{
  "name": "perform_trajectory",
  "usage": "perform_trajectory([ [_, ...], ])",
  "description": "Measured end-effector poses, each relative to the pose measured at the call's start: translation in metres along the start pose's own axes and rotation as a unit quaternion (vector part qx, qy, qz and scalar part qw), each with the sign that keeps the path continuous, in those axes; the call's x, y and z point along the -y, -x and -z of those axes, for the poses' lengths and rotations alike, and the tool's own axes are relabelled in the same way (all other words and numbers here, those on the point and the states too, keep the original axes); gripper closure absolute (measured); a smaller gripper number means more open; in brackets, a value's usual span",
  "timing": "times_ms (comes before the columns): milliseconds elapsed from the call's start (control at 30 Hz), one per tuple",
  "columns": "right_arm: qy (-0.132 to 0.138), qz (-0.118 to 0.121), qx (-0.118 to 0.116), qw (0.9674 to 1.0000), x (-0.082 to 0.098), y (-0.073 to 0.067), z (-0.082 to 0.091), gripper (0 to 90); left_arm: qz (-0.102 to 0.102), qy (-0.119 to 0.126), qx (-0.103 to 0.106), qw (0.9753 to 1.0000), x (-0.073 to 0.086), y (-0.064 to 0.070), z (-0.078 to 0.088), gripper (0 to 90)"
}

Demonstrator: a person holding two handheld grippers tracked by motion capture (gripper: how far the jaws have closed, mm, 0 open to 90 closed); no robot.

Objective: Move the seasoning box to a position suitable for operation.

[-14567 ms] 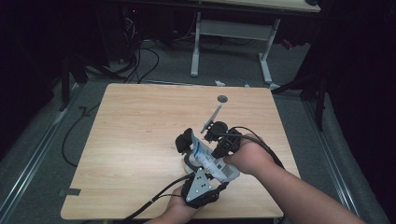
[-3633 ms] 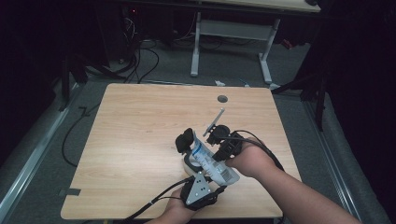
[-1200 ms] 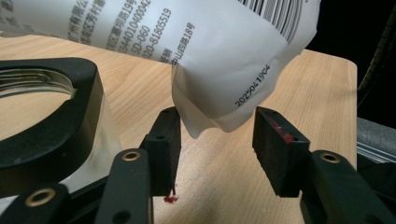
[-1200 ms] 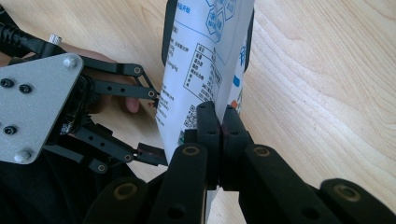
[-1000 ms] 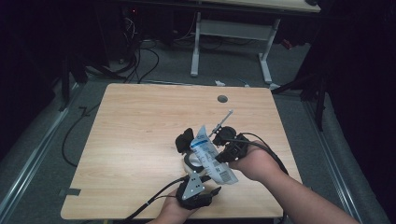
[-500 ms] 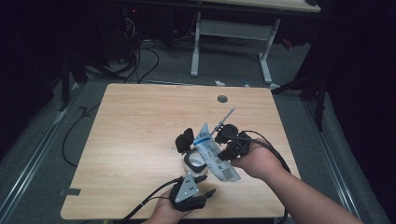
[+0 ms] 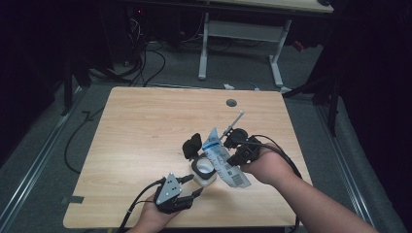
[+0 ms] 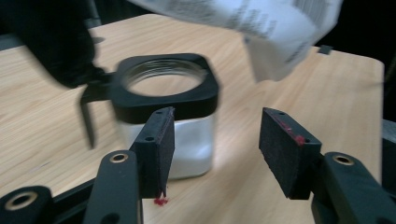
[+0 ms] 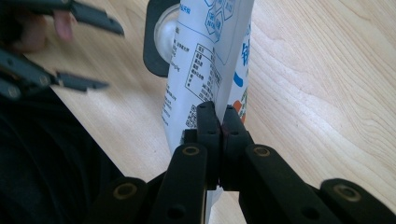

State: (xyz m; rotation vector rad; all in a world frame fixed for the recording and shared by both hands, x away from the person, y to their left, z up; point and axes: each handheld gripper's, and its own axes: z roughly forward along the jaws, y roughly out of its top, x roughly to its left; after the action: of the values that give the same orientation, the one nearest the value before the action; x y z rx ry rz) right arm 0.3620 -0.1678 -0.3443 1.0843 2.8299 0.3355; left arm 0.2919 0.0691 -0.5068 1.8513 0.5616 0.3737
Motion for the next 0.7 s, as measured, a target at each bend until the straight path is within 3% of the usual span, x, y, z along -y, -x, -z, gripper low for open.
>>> perform_trajectory([
  [167, -0.002, -0.003, 0.001, 1.0, 0.003, 0.003, 0.0, 89.3, -0.005, -0.015, -0.027, 0.9995, 0.006, -0.015, 0.002, 46.0],
  [700, 0.0, -0.014, 0.019, 0.9997, 0.012, 0.023, -0.007, 89.4, 0.024, -0.015, -0.078, 0.9965, 0.011, -0.049, 0.011, 46.5],
])
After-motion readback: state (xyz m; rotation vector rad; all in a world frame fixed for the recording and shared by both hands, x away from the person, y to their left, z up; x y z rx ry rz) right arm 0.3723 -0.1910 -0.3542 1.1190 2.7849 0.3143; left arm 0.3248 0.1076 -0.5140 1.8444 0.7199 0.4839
